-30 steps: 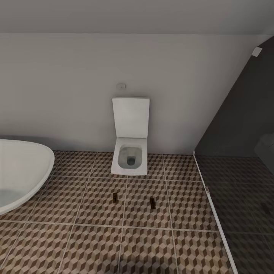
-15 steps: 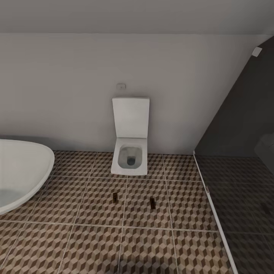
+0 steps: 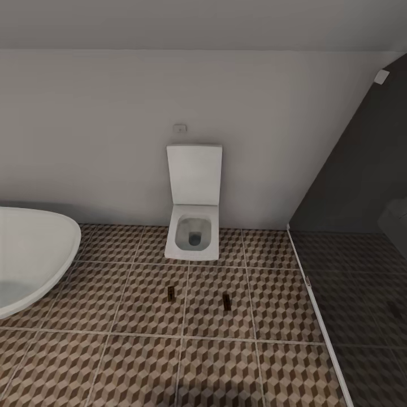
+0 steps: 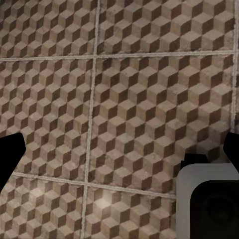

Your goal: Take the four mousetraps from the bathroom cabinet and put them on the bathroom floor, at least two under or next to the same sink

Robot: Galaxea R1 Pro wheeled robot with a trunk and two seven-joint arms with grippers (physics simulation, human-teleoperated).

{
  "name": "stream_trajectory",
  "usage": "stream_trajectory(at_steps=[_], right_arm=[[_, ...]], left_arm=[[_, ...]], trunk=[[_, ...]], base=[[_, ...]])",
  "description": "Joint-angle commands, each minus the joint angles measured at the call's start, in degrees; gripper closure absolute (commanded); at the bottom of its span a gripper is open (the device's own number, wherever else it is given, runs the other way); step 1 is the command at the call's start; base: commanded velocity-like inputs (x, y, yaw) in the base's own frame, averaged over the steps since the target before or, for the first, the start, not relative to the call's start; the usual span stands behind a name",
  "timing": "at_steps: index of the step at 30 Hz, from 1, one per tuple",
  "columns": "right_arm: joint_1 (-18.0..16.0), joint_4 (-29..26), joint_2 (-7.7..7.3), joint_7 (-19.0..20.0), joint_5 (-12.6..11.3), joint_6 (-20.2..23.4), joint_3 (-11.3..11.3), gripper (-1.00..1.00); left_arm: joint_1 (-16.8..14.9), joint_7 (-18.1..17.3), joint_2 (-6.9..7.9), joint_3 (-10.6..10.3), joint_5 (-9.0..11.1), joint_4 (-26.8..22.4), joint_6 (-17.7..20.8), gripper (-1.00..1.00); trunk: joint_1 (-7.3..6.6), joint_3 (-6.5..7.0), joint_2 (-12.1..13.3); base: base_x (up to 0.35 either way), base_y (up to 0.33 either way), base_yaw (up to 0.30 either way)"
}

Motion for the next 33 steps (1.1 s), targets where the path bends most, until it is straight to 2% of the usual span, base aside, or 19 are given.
stream_trajectory(at_steps=[1, 33], right_arm=[[-0.03, 0.05, -0.02, 0.22, -0.22, -0.19, 0.16, -1.0], [-0.03, 0.05, -0.02, 0.22, -0.22, -0.19, 0.16, -1.0]], left_arm=[[-0.06, 0.25, -0.03, -0.49, 0.15, 0.18, -0.25, -1.0], [-0.05, 0.25, -0.04, -0.49, 0.15, 0.18, -0.25, -1.0]], trunk=[[0.03, -0.08, -0.09], [0.03, -0.08, -0.09]], base=[[0.0, 0.0, 0.0], [0.0, 0.0, 0.0]])
